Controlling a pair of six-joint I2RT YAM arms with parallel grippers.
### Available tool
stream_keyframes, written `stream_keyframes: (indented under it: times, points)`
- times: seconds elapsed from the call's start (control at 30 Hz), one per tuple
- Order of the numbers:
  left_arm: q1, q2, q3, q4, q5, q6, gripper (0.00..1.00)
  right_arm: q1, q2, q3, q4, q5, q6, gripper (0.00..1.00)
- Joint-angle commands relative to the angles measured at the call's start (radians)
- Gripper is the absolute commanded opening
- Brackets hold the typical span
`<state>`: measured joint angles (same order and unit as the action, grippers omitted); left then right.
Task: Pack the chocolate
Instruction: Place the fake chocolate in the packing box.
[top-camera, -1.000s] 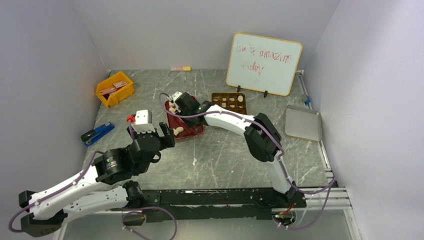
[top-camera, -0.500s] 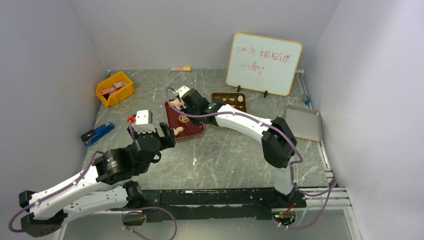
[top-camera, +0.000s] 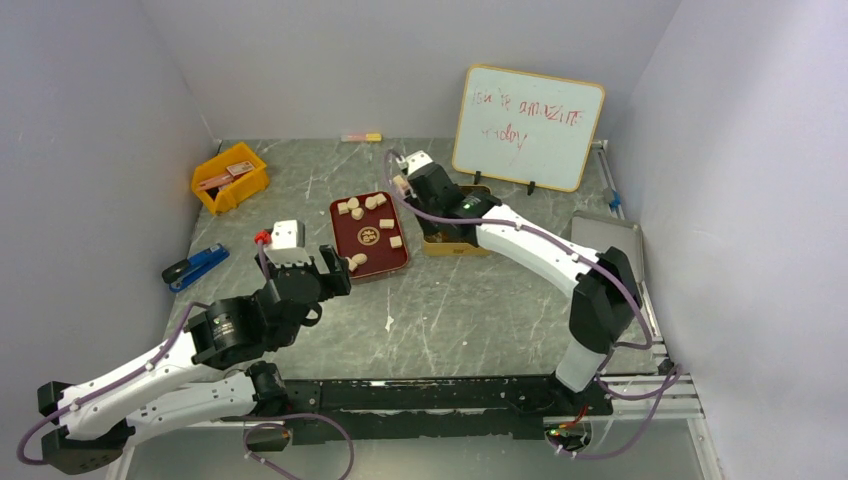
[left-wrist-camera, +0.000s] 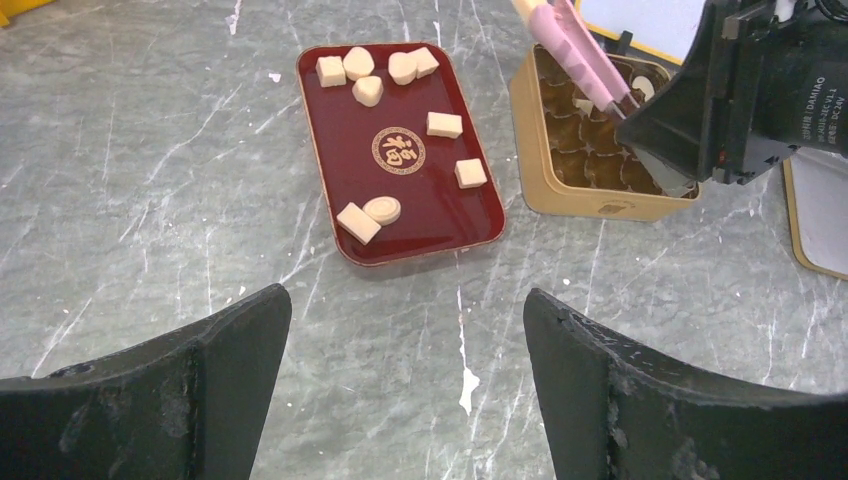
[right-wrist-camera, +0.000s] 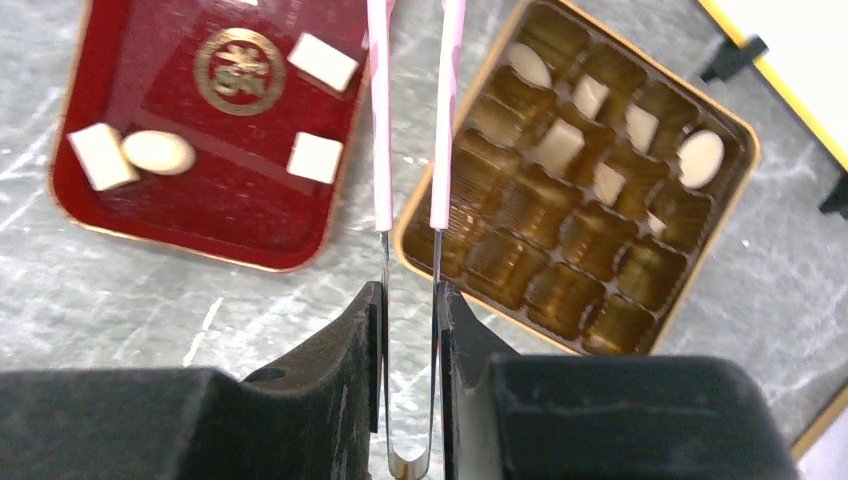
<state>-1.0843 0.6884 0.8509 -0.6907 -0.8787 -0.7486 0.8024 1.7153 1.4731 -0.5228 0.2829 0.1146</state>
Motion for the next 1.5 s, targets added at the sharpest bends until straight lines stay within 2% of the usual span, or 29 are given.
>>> stream_keyframes:
  times: [0.0, 0.33, 0.9, 1.47]
  points:
    - [-0.005, -0.01, 0.0, 0.045, 0.007, 0.013, 0.91, -0.042, -0.059, -0.041, -0.011, 0.042, 0.036, 0.01]
    - [-0.005, -0.007, 0.006, 0.051, 0.01, 0.017, 0.91, -0.112, -0.08, -0.111, -0.001, 0.015, 0.043, 0.01]
    - [-0.005, 0.003, -0.001, 0.051, 0.014, 0.008, 0.91, -0.132, -0.094, -0.176, 0.028, -0.016, 0.053, 0.02]
    - [-0.005, 0.003, -0.004, 0.05, 0.02, -0.001, 0.91, -0.132, -0.109, -0.198, 0.03, -0.02, 0.058, 0.13]
